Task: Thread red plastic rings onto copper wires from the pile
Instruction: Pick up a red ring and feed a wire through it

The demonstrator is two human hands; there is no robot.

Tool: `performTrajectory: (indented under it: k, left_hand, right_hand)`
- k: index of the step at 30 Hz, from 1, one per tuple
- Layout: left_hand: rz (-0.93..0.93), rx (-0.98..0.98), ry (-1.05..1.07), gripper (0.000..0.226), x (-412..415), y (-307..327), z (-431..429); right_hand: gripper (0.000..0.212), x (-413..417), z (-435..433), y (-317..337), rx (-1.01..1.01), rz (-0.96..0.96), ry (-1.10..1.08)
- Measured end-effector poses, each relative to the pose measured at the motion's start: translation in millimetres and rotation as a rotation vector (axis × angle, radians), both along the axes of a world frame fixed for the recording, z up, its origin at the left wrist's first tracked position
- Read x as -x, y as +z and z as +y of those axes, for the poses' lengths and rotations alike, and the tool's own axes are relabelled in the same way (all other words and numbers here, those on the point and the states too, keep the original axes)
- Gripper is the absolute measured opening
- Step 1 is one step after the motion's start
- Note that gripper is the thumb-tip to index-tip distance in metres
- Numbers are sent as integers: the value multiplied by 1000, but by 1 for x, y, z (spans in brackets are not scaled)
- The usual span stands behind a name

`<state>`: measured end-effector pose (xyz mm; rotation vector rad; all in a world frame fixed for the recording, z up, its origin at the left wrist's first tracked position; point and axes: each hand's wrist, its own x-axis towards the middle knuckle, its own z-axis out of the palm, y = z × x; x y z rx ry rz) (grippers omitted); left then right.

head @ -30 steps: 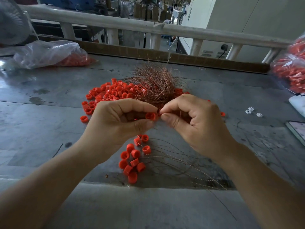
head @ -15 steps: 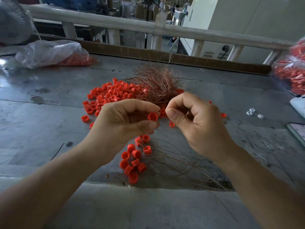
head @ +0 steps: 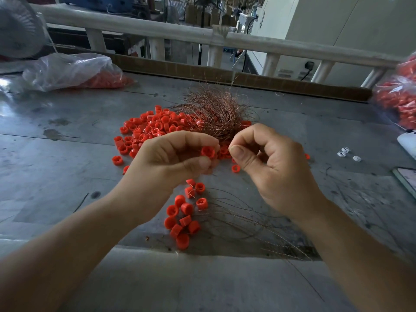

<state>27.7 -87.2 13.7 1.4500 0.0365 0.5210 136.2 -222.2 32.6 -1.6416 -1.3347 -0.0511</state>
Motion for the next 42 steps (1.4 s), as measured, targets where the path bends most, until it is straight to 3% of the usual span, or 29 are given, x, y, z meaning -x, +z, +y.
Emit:
performTrajectory:
  k: [9, 16, 42]
  left_hand:
    - [-36, -86, -34, 25, 1, -1, -1]
    - [-25, -44, -53, 28, 0, -1, 1]
    - [-35, -31, -82, 30, 0, -4, 3]
  right_hand:
    - [16, 4, 2, -3, 51, 24, 58]
    - [6, 5, 1, -2, 77, -22, 31]
    - [7, 5, -1, 1, 68, 8, -38]
